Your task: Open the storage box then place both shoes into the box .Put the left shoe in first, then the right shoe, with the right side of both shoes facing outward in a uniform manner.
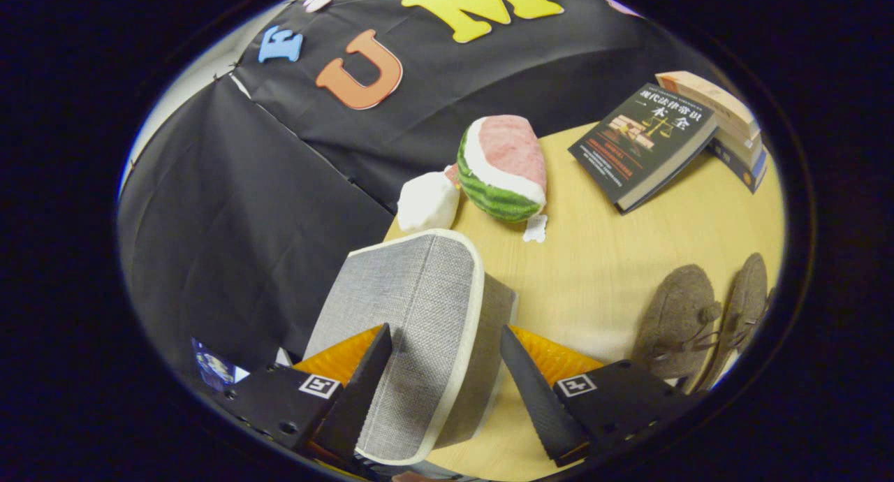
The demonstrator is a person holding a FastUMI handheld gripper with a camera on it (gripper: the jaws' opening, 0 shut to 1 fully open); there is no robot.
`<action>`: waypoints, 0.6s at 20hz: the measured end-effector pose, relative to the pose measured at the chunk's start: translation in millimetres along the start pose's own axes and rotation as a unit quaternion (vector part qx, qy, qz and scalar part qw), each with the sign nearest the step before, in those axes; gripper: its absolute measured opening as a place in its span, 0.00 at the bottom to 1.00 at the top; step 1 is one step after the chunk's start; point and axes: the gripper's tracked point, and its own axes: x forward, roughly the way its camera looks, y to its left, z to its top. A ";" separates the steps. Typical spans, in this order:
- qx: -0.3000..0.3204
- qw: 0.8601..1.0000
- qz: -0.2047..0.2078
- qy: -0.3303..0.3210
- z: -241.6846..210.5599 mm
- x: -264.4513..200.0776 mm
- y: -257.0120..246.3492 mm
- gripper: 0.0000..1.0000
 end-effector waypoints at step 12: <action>0.087 0.990 0.058 0.091 -0.2 1.1 5.5 0.58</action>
